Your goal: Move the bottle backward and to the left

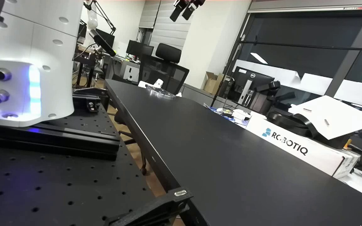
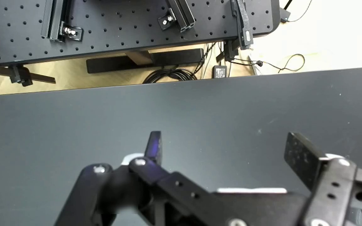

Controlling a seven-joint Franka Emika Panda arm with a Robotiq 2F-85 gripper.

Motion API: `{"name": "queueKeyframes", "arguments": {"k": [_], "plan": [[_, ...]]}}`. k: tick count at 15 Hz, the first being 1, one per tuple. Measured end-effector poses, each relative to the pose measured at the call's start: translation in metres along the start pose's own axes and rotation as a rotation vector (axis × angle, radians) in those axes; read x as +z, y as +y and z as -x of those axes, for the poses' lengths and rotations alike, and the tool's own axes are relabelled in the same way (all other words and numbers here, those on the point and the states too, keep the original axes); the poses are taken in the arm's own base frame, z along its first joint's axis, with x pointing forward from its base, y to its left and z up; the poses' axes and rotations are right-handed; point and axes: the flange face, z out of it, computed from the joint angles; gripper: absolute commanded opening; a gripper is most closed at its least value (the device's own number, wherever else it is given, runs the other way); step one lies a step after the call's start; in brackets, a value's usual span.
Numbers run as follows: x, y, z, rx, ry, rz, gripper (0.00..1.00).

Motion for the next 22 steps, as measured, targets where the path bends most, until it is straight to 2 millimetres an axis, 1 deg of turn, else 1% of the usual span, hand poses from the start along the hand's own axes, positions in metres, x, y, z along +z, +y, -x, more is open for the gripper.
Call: {"name": "queueKeyframes", "arguments": {"k": [2, 3, 4, 6, 8, 10, 13, 16, 19, 22], "plan": [[0.000, 0.001, -0.001, 0.001, 0.005, 0.004, 1.00], [-0.001, 0.005, -0.003, 0.003, 0.013, 0.013, 1.00], [-0.003, 0.013, -0.006, 0.001, 0.026, 0.027, 1.00], [-0.010, 0.041, -0.016, 0.015, 0.065, 0.065, 1.00], [-0.022, 0.081, -0.028, 0.048, 0.114, 0.085, 1.00], [-0.038, 0.131, -0.039, 0.100, 0.174, 0.078, 1.00], [-0.071, 0.210, -0.053, 0.225, 0.291, 0.023, 1.00], [-0.107, 0.283, -0.058, 0.376, 0.379, -0.056, 1.00], [-0.140, 0.338, -0.062, 0.512, 0.447, -0.158, 1.00], [-0.165, 0.383, -0.073, 0.638, 0.498, -0.240, 1.00]]}}
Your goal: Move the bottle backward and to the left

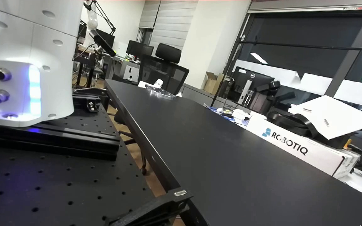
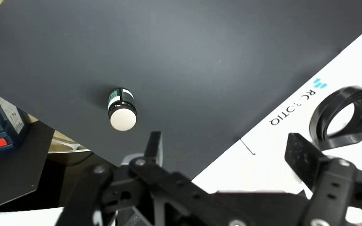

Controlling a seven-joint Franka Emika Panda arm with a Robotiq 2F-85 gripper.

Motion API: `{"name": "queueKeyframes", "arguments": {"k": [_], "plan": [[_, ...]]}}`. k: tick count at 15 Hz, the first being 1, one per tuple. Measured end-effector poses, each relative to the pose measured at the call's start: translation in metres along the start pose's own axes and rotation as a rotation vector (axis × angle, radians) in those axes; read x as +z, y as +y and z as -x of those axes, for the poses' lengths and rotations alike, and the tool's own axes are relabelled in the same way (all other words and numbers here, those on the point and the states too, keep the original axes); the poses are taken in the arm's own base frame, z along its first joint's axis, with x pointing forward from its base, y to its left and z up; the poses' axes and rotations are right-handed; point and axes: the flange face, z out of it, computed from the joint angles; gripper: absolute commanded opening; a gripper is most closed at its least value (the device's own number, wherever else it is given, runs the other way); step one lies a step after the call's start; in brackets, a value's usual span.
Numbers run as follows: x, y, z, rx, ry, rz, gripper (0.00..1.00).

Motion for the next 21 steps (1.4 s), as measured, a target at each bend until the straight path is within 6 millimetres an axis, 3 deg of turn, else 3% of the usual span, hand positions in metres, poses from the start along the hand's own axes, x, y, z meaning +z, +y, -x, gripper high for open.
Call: {"name": "queueKeyframes", "arguments": {"k": [6, 9, 12, 15, 18, 21], "plan": [[0.007, 0.023, -0.079, 0.276, 0.058, -0.081, 1.00], [0.020, 0.059, -0.117, 0.414, 0.094, -0.092, 1.00], [0.048, 0.101, -0.148, 0.555, 0.118, -0.075, 1.00], [0.091, 0.132, -0.165, 0.697, 0.097, -0.026, 1.00], [0.132, 0.144, -0.171, 0.767, 0.054, 0.015, 1.00], [0.132, 0.143, -0.172, 0.763, 0.058, 0.014, 1.00]]}}
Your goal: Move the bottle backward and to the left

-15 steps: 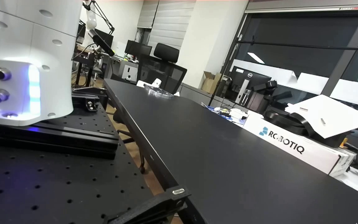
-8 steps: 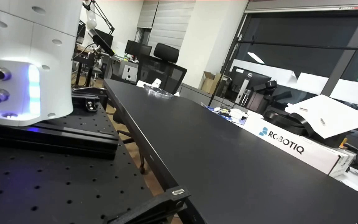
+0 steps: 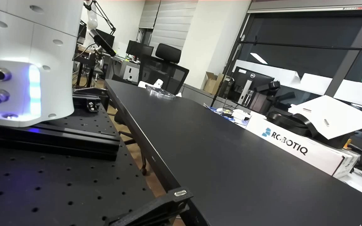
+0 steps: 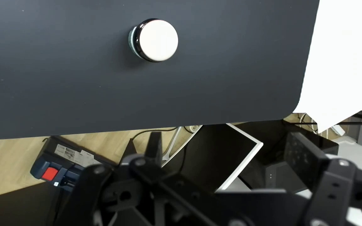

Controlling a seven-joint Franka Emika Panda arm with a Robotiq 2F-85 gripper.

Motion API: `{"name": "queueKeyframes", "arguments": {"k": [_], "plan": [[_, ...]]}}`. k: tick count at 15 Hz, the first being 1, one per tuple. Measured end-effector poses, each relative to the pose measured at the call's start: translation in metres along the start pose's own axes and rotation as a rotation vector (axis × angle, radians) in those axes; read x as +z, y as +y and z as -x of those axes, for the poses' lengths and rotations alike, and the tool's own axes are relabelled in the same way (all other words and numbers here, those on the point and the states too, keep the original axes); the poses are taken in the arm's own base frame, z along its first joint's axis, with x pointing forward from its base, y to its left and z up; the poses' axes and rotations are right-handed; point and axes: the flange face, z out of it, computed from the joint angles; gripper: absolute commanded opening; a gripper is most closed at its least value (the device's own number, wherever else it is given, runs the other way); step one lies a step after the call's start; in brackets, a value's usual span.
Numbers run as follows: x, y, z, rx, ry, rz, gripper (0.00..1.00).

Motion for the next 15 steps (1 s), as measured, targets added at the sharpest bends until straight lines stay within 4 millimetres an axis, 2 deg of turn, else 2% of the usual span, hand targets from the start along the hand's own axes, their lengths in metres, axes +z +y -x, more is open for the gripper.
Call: {"name": "queueKeyframes", "arguments": {"k": [9, 11, 15], "plan": [[-0.003, -0.001, 0.000, -0.002, 0.006, -0.007, 1.00], [0.005, -0.001, 0.001, -0.001, 0.018, -0.011, 1.00], [0.041, 0.004, 0.008, 0.006, 0.039, -0.006, 1.00]]}}
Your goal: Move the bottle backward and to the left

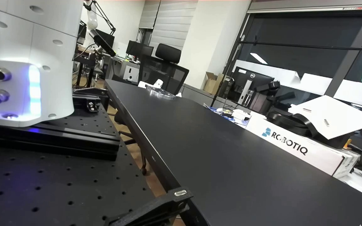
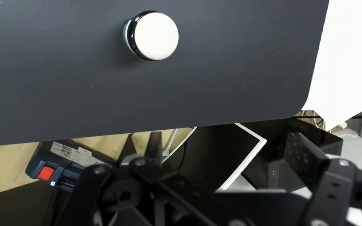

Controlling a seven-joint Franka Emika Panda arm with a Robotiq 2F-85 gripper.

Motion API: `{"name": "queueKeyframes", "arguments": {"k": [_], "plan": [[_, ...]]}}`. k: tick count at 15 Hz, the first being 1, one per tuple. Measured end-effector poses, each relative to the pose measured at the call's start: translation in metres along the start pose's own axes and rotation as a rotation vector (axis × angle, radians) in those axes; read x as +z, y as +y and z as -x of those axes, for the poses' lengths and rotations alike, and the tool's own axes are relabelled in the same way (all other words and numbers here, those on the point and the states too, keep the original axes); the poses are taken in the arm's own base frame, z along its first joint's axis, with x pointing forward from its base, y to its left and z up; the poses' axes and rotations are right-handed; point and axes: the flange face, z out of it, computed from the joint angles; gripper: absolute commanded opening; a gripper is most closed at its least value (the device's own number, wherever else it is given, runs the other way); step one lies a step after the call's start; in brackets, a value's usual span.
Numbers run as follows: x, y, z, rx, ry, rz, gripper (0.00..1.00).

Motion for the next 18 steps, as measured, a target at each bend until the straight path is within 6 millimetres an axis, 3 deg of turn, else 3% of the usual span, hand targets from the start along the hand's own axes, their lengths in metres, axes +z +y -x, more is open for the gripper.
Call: {"name": "queueKeyframes", "arguments": {"k": [10, 18], "plan": [[0.102, 0.037, 0.046, -0.019, 0.046, 0.167, 1.00], [0.137, 0.033, 0.067, -0.051, 0.018, 0.228, 1.00]]}}
